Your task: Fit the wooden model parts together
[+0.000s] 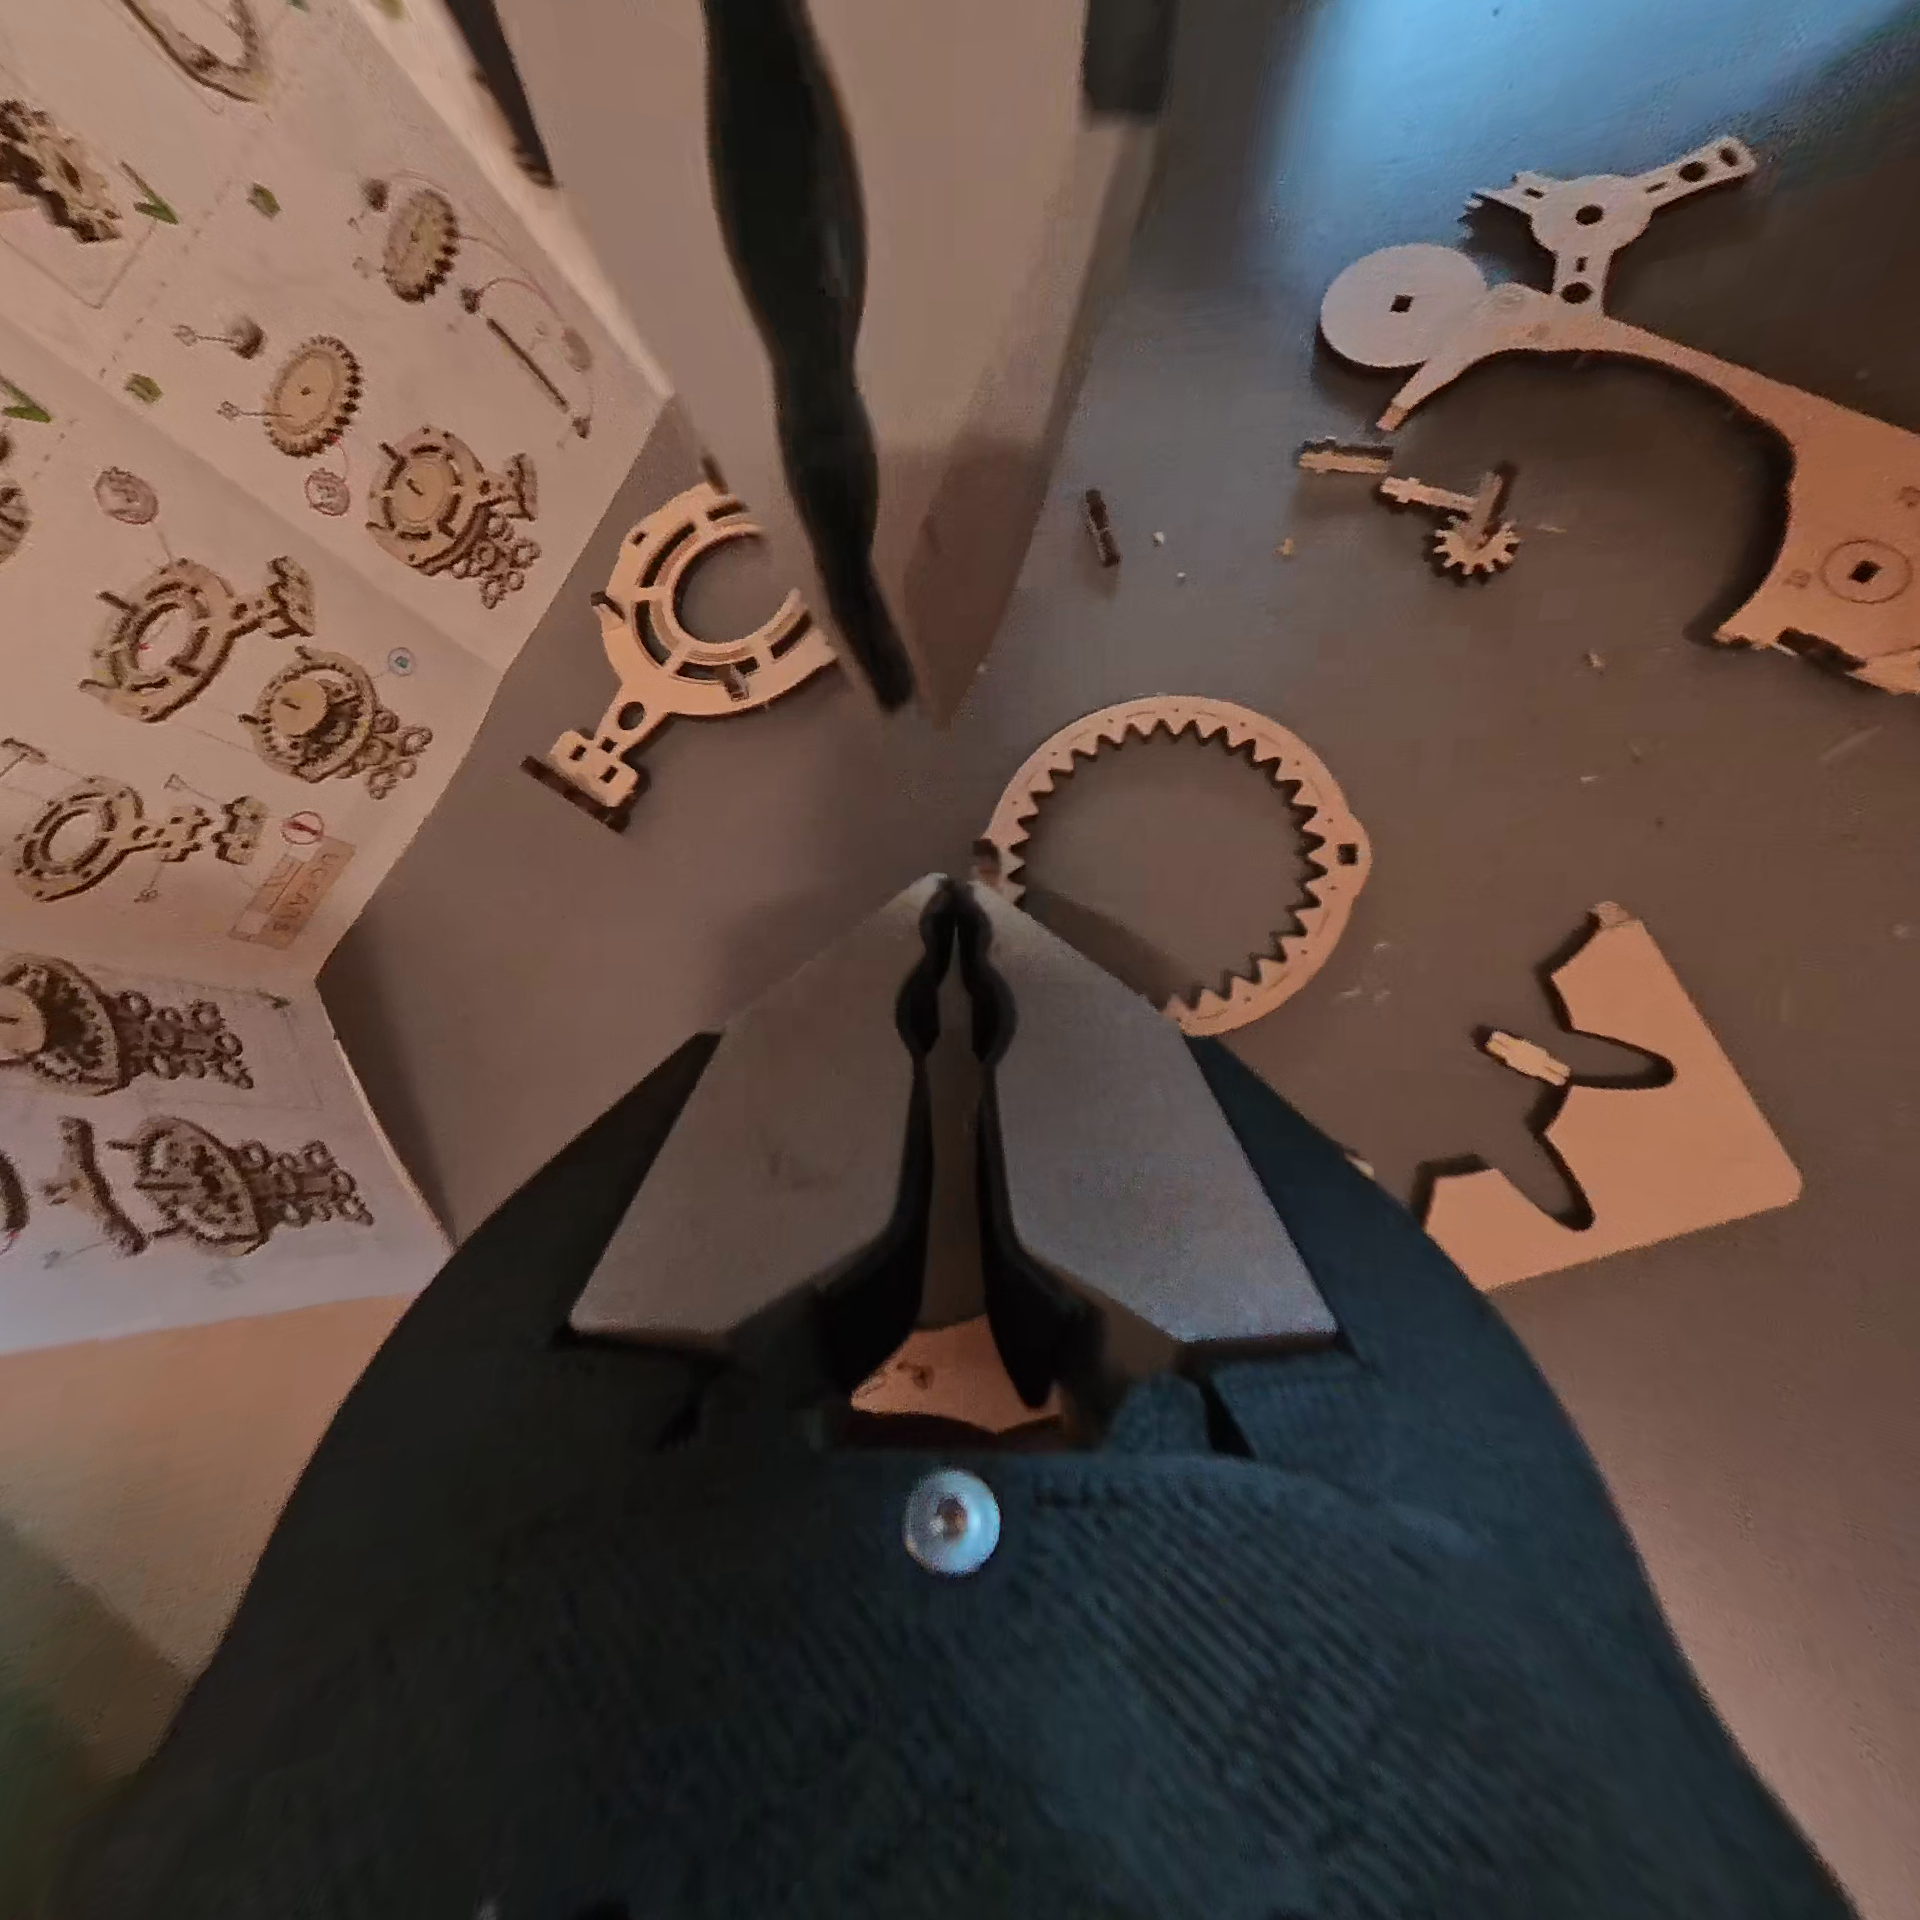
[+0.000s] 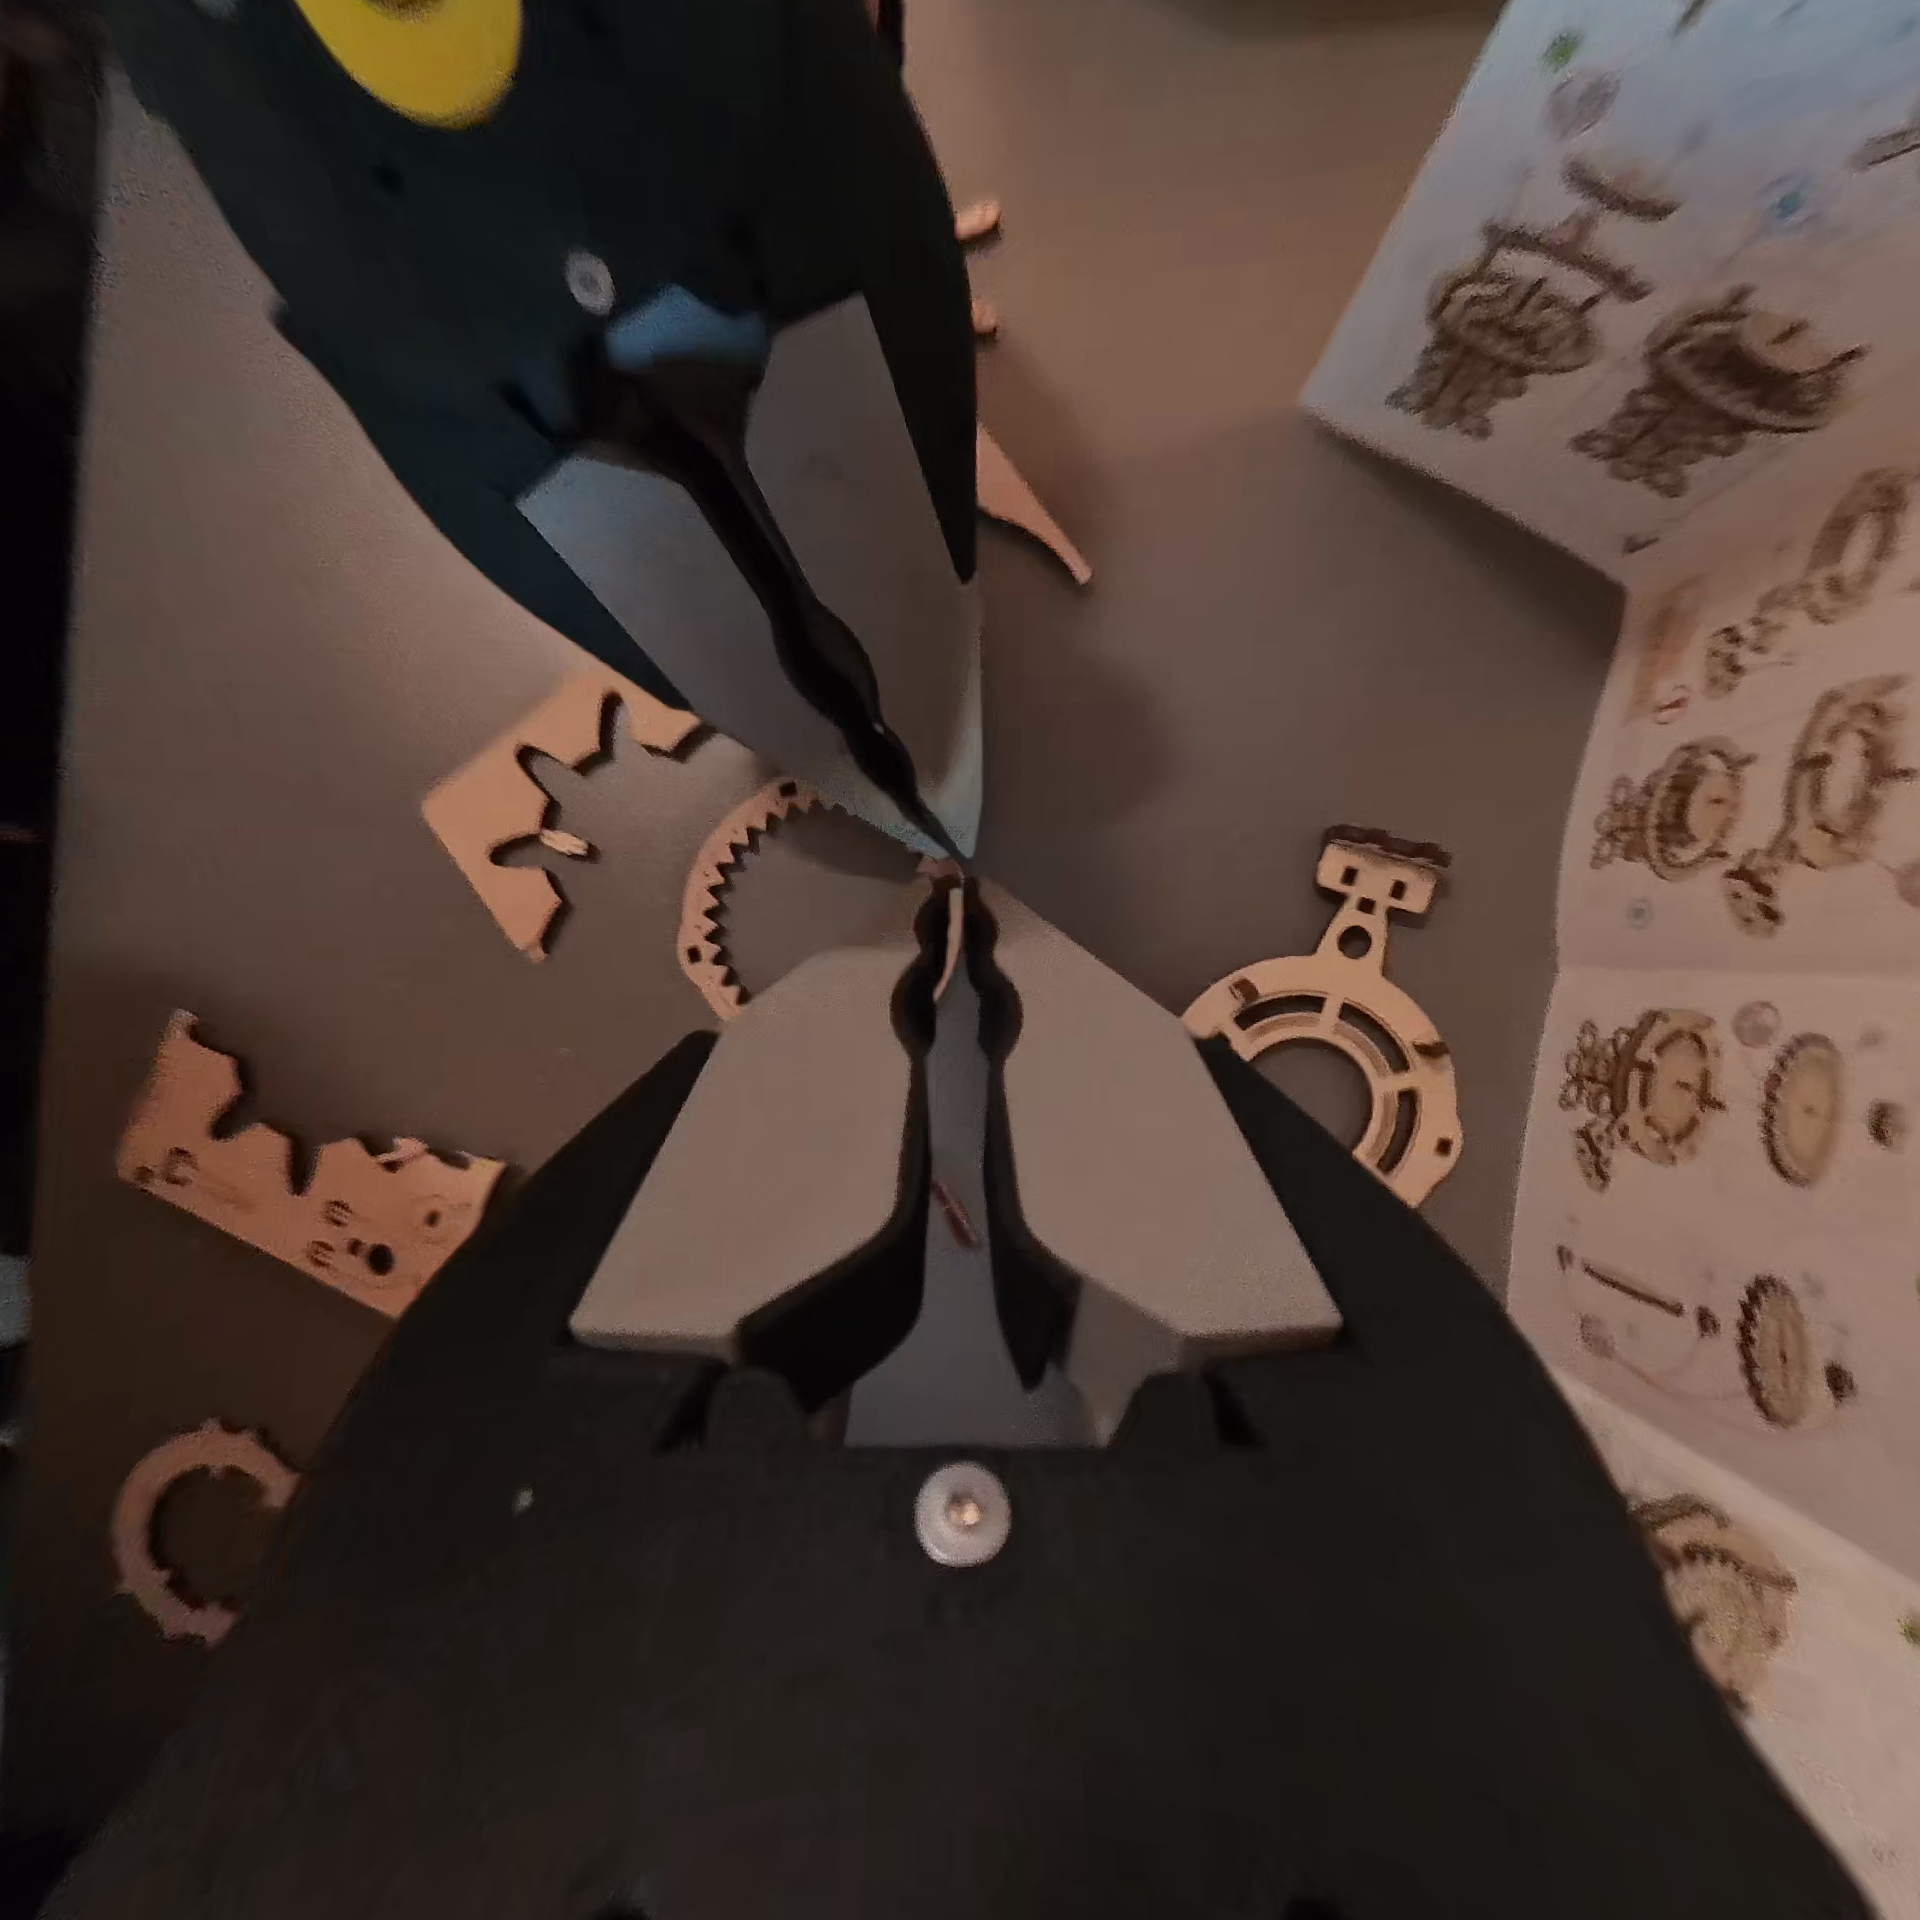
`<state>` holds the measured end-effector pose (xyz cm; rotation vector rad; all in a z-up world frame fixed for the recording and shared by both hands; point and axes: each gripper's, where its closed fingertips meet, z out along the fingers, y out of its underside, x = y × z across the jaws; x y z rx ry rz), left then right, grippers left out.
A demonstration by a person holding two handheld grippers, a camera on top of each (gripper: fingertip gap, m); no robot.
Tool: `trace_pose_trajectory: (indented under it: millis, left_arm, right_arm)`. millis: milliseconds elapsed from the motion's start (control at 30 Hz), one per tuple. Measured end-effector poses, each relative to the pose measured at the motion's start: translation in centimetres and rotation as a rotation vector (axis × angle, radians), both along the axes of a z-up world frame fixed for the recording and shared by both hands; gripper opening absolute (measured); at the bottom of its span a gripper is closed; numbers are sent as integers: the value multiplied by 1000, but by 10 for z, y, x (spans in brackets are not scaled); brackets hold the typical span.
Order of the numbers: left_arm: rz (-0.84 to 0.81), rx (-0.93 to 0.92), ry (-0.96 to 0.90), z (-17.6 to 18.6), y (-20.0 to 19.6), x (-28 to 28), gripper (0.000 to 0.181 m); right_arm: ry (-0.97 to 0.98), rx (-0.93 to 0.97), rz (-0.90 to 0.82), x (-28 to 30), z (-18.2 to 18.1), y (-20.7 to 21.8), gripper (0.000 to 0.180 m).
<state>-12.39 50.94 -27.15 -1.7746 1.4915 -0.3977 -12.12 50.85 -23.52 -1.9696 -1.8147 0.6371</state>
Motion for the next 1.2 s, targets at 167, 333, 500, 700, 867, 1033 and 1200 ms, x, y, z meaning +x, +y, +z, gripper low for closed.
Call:
trace_pose_trajectory:
  millis: [167, 333, 500, 700, 867, 1033, 1200]
  left_arm:
    - [26, -11, -98, 20, 2, -7, 0]
    - [41, 9, -144, 35, 3, -13, 0]
    - [51, 38, -131, 37, 4, -14, 6]
    - [49, 43, -107, 32, 4, -14, 7]
    - [49, 58, -75, 27, 4, -15, 9]
    - [60, 73, -62, 28, 6, -17, 9]
    - [72, 91, -51, 28, 9, -19, 9]
  right_arm:
    - [9, 24, -154, 30, 17, -4, 8]
    - [63, -12, -254, 63, 15, -37, 10]
    - [115, -29, -313, 85, 6, -59, 10]
    - [90, -33, -257, 90, -16, -70, 11]
    - [97, 5, -291, 100, -28, -60, 5]
    - [206, -6, -356, 109, -17, -50, 9]
    - [181, -1, -352, 107, -23, -48, 11]
